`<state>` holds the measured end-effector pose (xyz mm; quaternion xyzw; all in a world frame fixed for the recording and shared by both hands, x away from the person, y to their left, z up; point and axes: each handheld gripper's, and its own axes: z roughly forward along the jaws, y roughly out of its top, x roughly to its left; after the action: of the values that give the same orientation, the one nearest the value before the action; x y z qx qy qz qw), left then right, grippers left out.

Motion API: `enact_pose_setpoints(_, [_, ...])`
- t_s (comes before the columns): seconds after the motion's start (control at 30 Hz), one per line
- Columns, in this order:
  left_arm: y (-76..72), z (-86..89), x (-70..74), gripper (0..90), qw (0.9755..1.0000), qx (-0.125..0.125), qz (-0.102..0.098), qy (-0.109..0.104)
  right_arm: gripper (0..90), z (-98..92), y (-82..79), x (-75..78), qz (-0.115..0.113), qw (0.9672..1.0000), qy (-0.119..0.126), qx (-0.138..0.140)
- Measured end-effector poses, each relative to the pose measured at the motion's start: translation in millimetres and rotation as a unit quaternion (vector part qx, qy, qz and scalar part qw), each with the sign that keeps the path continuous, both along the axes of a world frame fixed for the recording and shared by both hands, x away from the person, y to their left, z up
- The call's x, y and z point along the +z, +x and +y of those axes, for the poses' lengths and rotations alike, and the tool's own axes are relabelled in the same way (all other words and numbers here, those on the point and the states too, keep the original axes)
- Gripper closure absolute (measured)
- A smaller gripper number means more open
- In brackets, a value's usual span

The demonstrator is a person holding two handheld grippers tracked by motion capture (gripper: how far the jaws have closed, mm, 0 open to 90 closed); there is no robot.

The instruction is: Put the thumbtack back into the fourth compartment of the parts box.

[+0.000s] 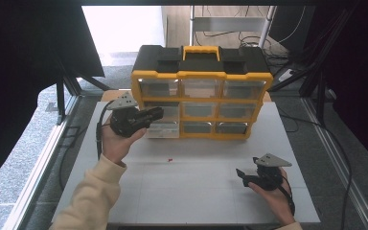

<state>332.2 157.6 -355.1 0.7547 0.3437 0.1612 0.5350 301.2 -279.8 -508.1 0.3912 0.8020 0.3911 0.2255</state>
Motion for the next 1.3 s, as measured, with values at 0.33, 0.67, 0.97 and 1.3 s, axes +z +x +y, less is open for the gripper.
enact_pose_setpoints(0.33, [16.8,-1.0,-8.0,82.9,0.9995,0.018,0.014,0.020,19.8,-0.1,0.1,-0.1,0.001,1.0000,0.000,0.000])
enact_pose_setpoints(0.67, [27.9,-0.7,-12.9,82.7,0.9988,0.034,0.023,0.026,19.7,0.0,0.2,-0.3,0.002,1.0000,-0.001,0.000])
enact_pose_setpoints(0.97, [29.6,-1.4,-14.5,78.8,0.9988,0.037,0.016,0.029,19.8,0.1,0.2,-0.4,0.002,1.0000,-0.002,0.000])
enact_pose_setpoints(1.3, [14.0,-2.9,-9.9,28.9,0.9995,0.016,0.002,0.026,19.7,0.0,-0.1,-0.4,0.002,1.0000,-0.002,0.000])
